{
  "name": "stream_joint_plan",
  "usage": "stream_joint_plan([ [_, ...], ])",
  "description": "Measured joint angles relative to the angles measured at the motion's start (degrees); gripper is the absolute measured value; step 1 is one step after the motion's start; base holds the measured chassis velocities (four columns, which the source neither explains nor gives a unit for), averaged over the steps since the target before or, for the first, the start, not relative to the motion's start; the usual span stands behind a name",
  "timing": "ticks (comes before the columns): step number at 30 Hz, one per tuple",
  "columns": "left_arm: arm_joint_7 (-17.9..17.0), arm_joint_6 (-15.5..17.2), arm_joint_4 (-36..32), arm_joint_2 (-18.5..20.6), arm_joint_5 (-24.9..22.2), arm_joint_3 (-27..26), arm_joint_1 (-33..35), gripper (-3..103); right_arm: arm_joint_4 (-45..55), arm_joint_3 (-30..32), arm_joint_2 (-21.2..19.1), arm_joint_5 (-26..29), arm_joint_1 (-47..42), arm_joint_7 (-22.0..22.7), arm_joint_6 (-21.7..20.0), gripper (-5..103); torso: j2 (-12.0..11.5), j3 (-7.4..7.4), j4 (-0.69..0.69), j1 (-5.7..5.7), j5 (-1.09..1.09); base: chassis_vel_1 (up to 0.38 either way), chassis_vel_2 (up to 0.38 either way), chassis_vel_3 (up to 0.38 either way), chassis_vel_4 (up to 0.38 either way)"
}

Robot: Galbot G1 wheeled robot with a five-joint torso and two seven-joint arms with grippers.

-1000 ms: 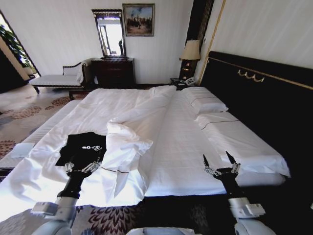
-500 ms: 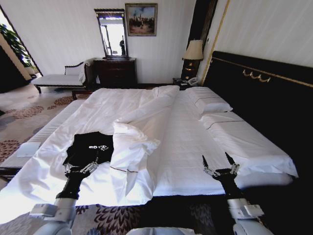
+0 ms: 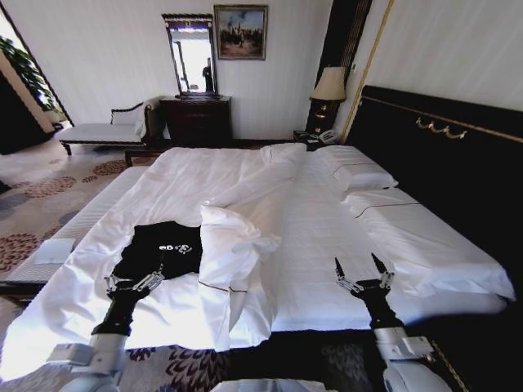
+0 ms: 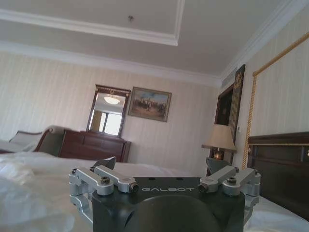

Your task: Fold the clothes on the bed.

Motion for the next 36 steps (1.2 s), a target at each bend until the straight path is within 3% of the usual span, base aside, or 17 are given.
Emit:
stream_joint_plan([
  [5,0.0,0.9,-1.6,-2.6,0.6,-0.1,-0.3,100,2.0,-5.0,-0.7,7.1,0.4,5.1,-1.8,100,0.0,0.02,0.02,0.05,0.00,-0.059,0.079,0.073,-0.078],
  [7,0.0,1.0,-1.8,-3.6,1.6,0.0,-0.8,100,3.6,-10.3,-0.9,13.5,0.5,7.6,-3.8,100,0.0,0.02,0.00,0.06,0.00,-0.020,0.033,0.022,-0.021],
  [14,-0.3,0.9,-1.7,-2.9,0.7,-0.5,-0.4,100,5.4,-15.7,-1.4,23.8,1.0,8.6,-6.2,100,0.0,-0.01,0.00,-0.02,-0.01,0.000,0.000,0.000,0.000],
  [17,-0.9,0.9,-1.0,2.8,-3.1,-2.4,0.1,100,4.3,-16.3,-2.0,31.5,1.9,5.9,-6.3,100,0.0,-0.01,0.01,-0.02,-0.02,0.000,0.000,0.000,0.000],
  [20,-1.0,0.9,-0.5,7.3,-5.4,-4.5,1.0,100,3.5,-15.9,-2.1,35.1,2.0,4.0,-7.3,100,0.0,0.00,0.00,0.00,-0.01,0.000,0.000,0.000,0.000],
  [22,-1.1,0.5,1.7,10.4,-6.2,-7.0,0.6,100,2.8,-16.0,-2.1,39.3,3.2,4.3,-9.1,100,0.0,0.01,-0.02,0.01,0.00,0.000,0.000,0.000,0.000],
  [24,-1.6,0.5,3.5,11.0,-6.5,-8.6,-0.1,100,2.1,-16.5,-2.4,43.9,5.7,5.8,-11.0,100,0.0,0.00,-0.03,0.01,-0.02,0.000,0.000,0.000,0.000],
  [27,-1.6,0.5,3.9,9.8,-6.6,-9.9,-0.3,100,0.9,-17.4,-4.1,48.4,9.7,7.5,-12.7,100,0.0,0.00,-0.01,0.01,-0.01,0.000,0.000,0.000,0.000],
  [31,-1.3,0.7,2.8,5.3,-6.4,-11.6,1.2,100,-4.0,-19.8,-9.9,55.4,18.6,10.1,-16.8,100,0.0,0.00,0.04,0.00,0.02,0.000,0.000,0.000,0.000],
  [36,-1.2,0.8,1.4,1.6,-4.5,-12.1,1.2,100,-8.9,-23.7,-12.8,59.9,25.5,13.3,-21.5,100,0.0,0.01,-0.01,0.01,0.02,0.000,0.000,0.000,0.000],
])
